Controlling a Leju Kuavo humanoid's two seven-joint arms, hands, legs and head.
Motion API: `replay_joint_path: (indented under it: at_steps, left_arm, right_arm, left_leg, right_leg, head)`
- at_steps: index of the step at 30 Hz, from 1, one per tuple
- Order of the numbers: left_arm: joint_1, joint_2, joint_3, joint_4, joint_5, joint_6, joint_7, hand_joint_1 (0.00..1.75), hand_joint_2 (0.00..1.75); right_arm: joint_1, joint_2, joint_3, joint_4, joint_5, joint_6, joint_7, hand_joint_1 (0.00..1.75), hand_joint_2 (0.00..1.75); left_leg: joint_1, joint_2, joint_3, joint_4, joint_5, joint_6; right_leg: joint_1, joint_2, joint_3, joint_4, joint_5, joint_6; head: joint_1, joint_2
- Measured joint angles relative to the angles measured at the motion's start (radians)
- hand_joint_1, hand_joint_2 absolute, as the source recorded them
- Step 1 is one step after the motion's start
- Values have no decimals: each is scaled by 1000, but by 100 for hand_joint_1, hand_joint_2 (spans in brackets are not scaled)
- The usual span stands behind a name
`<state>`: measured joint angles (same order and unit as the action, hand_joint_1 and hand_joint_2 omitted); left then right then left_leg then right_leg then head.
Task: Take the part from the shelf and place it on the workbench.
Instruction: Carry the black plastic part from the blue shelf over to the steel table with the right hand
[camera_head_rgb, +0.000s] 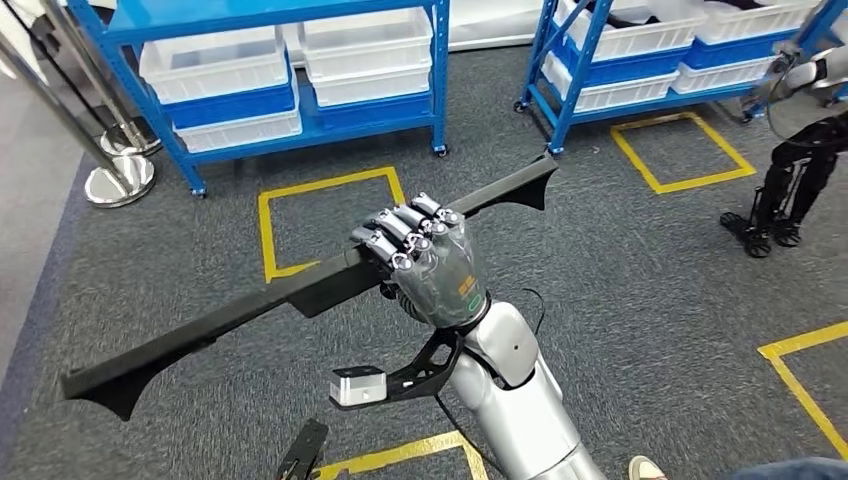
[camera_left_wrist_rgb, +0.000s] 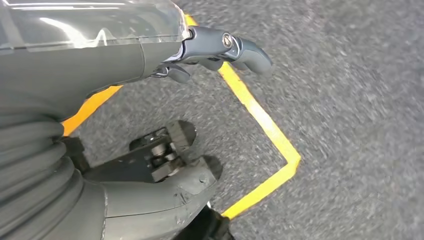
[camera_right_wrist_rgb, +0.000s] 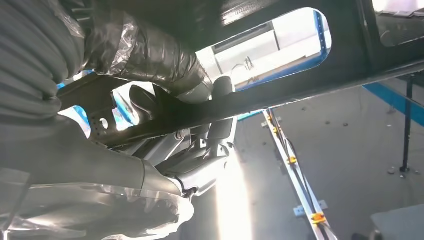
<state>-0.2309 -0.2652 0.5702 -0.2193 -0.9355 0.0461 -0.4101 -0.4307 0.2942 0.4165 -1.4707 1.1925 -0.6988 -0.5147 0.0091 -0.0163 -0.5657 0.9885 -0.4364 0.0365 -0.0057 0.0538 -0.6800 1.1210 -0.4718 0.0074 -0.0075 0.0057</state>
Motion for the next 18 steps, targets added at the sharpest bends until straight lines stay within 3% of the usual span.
replay_joint_path:
  at_steps: [2,3,4,5,6,8,9,10,12,13,15,16,18]
  left_arm:
    - [2,0,-1,0,0,0,0,0,175]
    - [3,0,-1,0,0,0,0,0,175]
    - [4,0,-1,0,0,0,0,0,175]
    - [4,0,-1,0,0,0,0,0,175]
    - [4,0,-1,0,0,0,0,0,175]
    - [3,0,-2,0,0,-1,0,0,175]
    - [2,0,-3,0,0,-1,0,0,175]
    - [2,1,-3,0,0,-1,0,0,175]
    - [0,0,-3,0,0,-2,0,0,175]
    - [-1,0,-4,0,0,-4,0,0,175]
    - [-2,0,-4,0,-1,-7,0,0,175]
    - [0,0,-4,0,-2,-8,0,0,175]
    - [4,0,-4,0,-3,-9,1,0,175]
  right_arm:
    - [-2,-2,0,0,0,0,0,175,175]
    - [0,-4,0,1,0,0,0,175,175]
    - [1,-6,0,1,0,0,0,175,175]
    - [1,-7,0,2,0,0,0,175,175]
    - [1,-9,0,2,0,0,0,175,175]
    - [0,-10,1,2,0,0,0,175,175]
    - [-1,-9,2,2,0,0,-1,175,175]
    - [-3,-10,3,2,-1,0,-1,175,175]
    - [-4,-10,5,2,-1,0,0,175,175]
    - [-5,-11,5,2,-2,0,2,175,175]
    - [-8,-11,7,2,-2,0,6,175,175]
    - [-10,-11,9,2,-2,0,7,175,175]
    - [-11,-11,12,2,-1,0,8,175,175]
  left_leg:
    - [-3,26,-3,0,0,3]
    - [-4,40,-5,1,0,3]
    - [-4,54,-8,4,-1,3]
    - [-4,67,-11,7,-3,1]
    - [-3,79,-12,12,-5,-2]
    - [-6,98,-14,25,-13,-12]
    - [-8,106,-15,31,-17,-18]
    - [-10,113,-15,34,-19,-24]
    - [-10,128,-14,35,-22,-33]
    - [-7,120,-15,41,-29,-39]
    - [-2,76,-39,101,-73,-48]
    - [0,49,-64,159,-107,-51]
    - [1,27,-126,289,-161,-52]
  right_leg:
    - [-2,-38,-60,120,-61,7]
    - [-4,-44,-81,165,-76,10]
    - [-7,-49,-87,179,-74,13]
    - [-9,-54,-71,154,-54,15]
    - [-10,-65,-36,96,-24,16]
    - [-8,-108,34,-25,14,10]
    - [-5,-120,52,-58,20,5]
    - [-2,-125,55,-68,18,-2]
    - [-2,-102,51,-69,24,-13]
    - [-3,-92,50,-70,27,-19]
    - [-7,-71,48,-74,34,-29]
    - [-6,-60,46,-74,36,-33]
    - [-3,-34,41,-73,40,-38]
  head:
    - [0,0]
    - [0,0]
    - [0,0]
    - [0,0]
    - [0,0]
    - [0,0]
    - [0,0]
    - [0,0]
    - [0,0]
    - [0,0]
    - [0,0]
    - [0,0]
    - [0,0]
